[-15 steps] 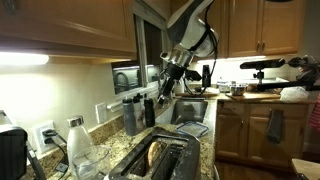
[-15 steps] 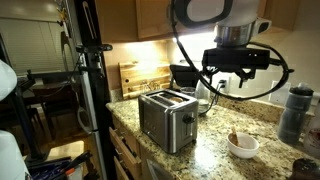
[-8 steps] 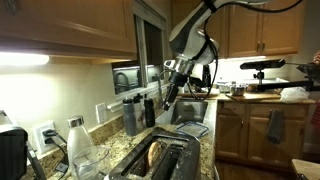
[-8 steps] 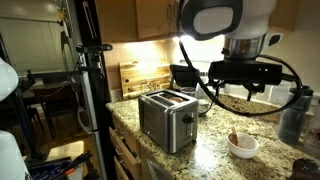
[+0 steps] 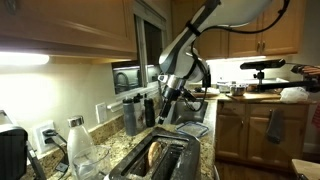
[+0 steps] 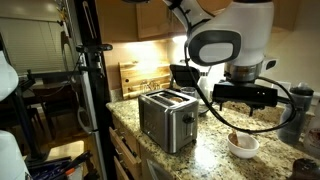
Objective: Put the bread in the toaster
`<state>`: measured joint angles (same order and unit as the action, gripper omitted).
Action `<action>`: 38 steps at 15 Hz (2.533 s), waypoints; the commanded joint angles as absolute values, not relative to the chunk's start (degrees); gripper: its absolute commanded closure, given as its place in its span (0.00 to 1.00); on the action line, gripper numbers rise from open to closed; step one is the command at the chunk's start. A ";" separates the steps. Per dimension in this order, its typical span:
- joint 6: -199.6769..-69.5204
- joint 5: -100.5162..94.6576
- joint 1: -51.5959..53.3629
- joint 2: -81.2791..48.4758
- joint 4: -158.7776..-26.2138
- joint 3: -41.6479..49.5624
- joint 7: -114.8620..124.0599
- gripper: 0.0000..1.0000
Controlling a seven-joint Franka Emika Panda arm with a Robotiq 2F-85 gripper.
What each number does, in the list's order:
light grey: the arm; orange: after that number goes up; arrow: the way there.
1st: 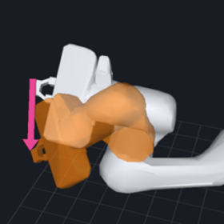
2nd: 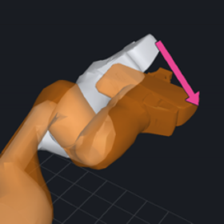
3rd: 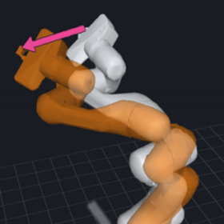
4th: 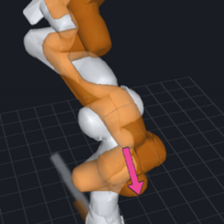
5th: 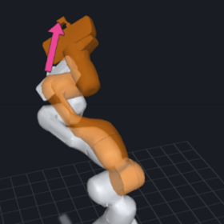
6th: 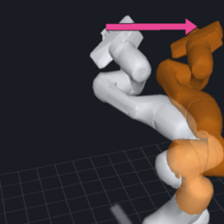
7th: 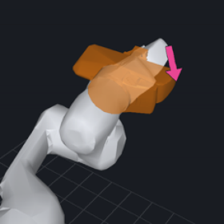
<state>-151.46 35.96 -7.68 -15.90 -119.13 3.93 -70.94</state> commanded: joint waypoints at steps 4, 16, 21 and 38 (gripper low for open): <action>-153.16 33.86 -9.99 -18.78 -116.92 -0.03 -68.50 0.00; -153.89 31.17 -11.18 -21.58 -116.20 -0.45 -66.99 0.00; -153.88 29.18 -13.05 -24.53 -113.96 -1.59 -66.80 0.00; -151.89 21.69 -15.45 -34.98 -103.47 -6.46 -66.87 0.38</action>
<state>-152.76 24.03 -13.58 -34.34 -104.72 -4.69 -68.41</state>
